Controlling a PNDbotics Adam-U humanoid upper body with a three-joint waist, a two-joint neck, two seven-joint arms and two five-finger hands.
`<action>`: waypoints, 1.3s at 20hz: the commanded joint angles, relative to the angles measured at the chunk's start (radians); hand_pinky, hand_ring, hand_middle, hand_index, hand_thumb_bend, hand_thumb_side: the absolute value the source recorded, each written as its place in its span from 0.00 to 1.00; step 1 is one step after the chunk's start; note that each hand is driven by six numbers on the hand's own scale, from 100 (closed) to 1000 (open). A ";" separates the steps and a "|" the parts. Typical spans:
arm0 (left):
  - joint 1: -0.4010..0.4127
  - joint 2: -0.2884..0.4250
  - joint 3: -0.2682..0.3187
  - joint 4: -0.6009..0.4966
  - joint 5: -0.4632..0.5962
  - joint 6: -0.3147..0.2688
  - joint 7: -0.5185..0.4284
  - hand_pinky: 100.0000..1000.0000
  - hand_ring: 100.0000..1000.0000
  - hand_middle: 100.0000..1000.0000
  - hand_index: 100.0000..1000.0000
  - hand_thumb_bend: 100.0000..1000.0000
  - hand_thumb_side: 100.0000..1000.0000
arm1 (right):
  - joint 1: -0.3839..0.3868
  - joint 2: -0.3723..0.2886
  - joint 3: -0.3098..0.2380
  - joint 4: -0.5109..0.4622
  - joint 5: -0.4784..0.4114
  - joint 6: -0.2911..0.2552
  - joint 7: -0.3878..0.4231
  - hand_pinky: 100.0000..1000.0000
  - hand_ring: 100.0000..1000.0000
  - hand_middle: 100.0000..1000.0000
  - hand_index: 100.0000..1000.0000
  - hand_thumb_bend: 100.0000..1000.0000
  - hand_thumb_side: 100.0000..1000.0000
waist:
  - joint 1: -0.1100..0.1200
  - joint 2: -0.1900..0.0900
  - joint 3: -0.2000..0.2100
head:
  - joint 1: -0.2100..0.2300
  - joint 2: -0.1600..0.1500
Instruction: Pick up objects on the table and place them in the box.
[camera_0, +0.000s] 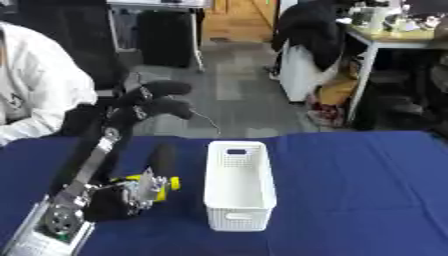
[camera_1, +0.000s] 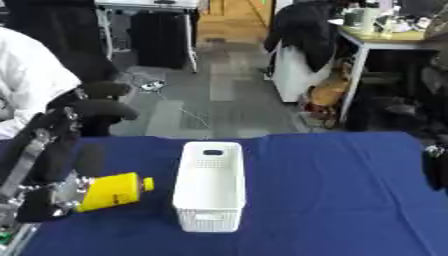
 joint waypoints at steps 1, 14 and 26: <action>-0.006 0.031 0.025 -0.016 -0.030 0.008 -0.018 0.71 0.64 0.86 0.86 0.00 0.70 | -0.006 -0.013 -0.019 -0.016 0.028 0.025 0.018 0.00 0.00 0.08 0.00 0.00 0.78 | 0.002 -0.008 -0.006 | -0.001 -0.005; -0.098 0.237 0.008 0.139 -0.146 -0.042 -0.245 0.85 0.72 0.81 0.88 0.25 0.60 | 0.007 -0.017 -0.009 -0.016 0.068 0.052 0.201 0.00 0.00 0.11 0.00 0.00 0.81 | 0.011 -0.015 -0.008 | 0.024 0.014; -0.237 0.358 -0.072 0.344 -0.465 -0.091 -0.263 0.61 0.41 0.60 0.86 0.35 0.78 | 0.008 -0.025 -0.001 -0.016 0.049 0.065 0.237 0.01 0.00 0.12 0.02 0.00 0.80 | 0.025 -0.027 -0.010 | -0.026 -0.054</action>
